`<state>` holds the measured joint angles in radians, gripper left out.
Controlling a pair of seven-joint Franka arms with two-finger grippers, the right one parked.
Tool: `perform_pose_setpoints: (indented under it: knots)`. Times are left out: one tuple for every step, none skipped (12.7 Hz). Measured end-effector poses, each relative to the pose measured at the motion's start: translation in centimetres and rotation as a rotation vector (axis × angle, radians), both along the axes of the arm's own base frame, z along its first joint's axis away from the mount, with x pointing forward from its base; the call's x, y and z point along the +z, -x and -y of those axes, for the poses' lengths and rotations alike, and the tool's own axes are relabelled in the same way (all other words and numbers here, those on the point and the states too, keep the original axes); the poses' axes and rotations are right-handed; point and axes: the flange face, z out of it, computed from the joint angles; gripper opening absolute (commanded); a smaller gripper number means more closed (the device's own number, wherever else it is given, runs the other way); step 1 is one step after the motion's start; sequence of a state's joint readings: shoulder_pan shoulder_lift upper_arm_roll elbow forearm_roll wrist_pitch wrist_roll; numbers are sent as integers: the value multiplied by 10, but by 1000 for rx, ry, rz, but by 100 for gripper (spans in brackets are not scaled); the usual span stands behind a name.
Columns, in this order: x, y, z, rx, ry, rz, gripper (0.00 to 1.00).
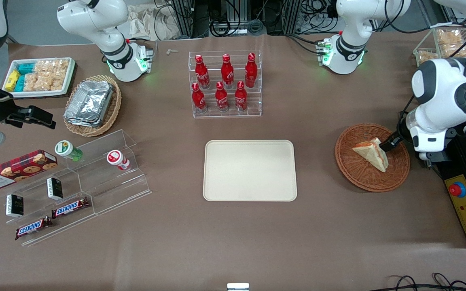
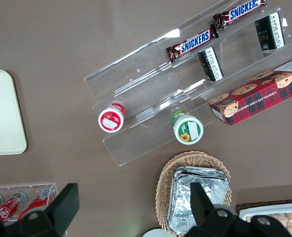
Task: Place sandwich from basket to tray
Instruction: 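Lower the open left gripper onto the sandwich and close on it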
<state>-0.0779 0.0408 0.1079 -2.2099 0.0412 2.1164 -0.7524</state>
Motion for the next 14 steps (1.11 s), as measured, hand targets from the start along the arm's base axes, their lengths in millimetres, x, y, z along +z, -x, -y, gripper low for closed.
perform_pose_setpoints:
  knots:
    - [-10,-1,0,5,-2,-7,100]
    - [-21,-3,0,7,-4,-16,100]
    - [-33,-3,0,8,-5,-26,100]
    - [-44,-4,0,11,-4,-38,100]
    - [-56,-4,0,18,0,-51,100]
    - [-67,-4,0,29,9,-65,100]
    - [-78,-4,0,37,14,-73,100]
    - [-88,-5,0,39,14,-79,100]
    - [-97,-4,0,40,13,-87,100]
    - [-103,-5,0,40,12,-90,100]
    - [-108,-5,0,40,11,-92,100]
    - [-110,-5,0,40,10,-91,100]
    - [-113,-5,0,40,10,-89,91]
    - [-115,-6,0,40,9,-87,74]
